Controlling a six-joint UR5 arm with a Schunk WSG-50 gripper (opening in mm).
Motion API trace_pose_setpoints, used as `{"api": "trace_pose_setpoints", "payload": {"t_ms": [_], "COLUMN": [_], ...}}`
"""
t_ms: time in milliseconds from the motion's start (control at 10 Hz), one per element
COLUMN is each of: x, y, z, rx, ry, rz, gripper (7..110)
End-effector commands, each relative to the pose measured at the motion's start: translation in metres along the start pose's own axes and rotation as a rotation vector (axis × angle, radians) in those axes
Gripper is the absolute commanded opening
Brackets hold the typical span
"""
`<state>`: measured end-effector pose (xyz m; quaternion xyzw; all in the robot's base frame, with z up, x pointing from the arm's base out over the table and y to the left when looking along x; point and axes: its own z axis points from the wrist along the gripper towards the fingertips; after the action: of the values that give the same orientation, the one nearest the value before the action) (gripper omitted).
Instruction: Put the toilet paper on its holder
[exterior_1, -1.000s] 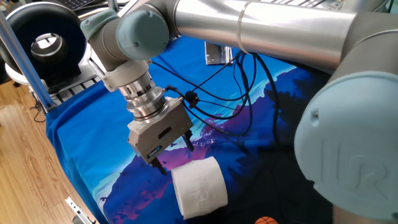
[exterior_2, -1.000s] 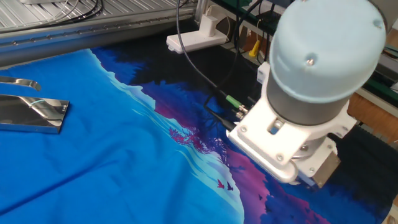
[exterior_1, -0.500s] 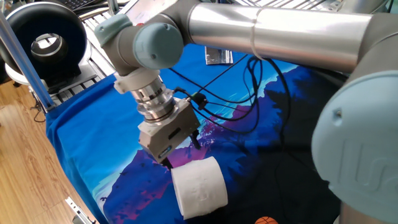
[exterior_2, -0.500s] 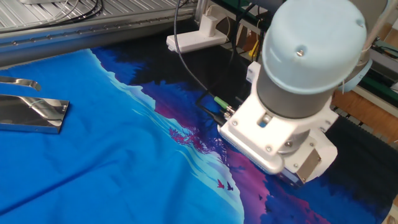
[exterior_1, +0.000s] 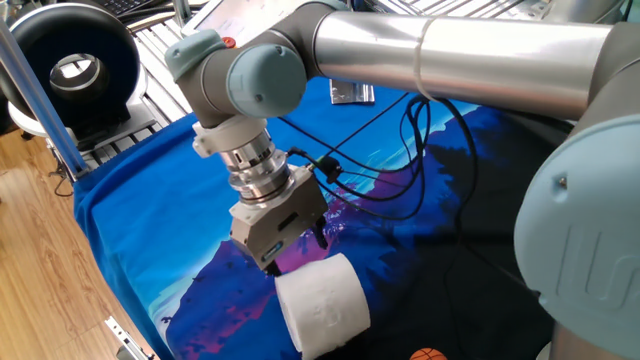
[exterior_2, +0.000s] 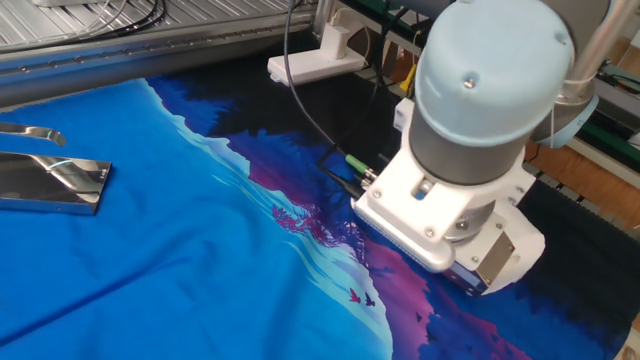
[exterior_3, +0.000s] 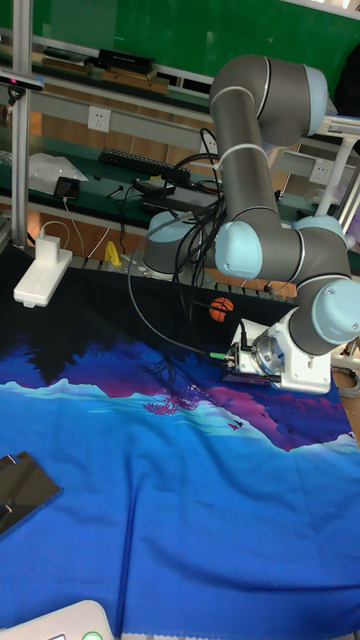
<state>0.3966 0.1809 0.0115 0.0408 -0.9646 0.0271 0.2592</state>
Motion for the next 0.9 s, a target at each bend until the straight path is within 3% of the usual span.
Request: {"api": "trace_pose_setpoints", "payload": {"t_ms": [0, 600, 800], "x": [0.004, 0.006, -0.008], "y": [0.010, 0.026, 0.022], "z": [0.002, 0.001, -0.002], "rx": [-0.034, -0.067, -0.066], "ry": [0.014, 0.034, 0.001], "rz": [-0.006, -0.002, -0.010], "gripper": [88, 88, 88]}}
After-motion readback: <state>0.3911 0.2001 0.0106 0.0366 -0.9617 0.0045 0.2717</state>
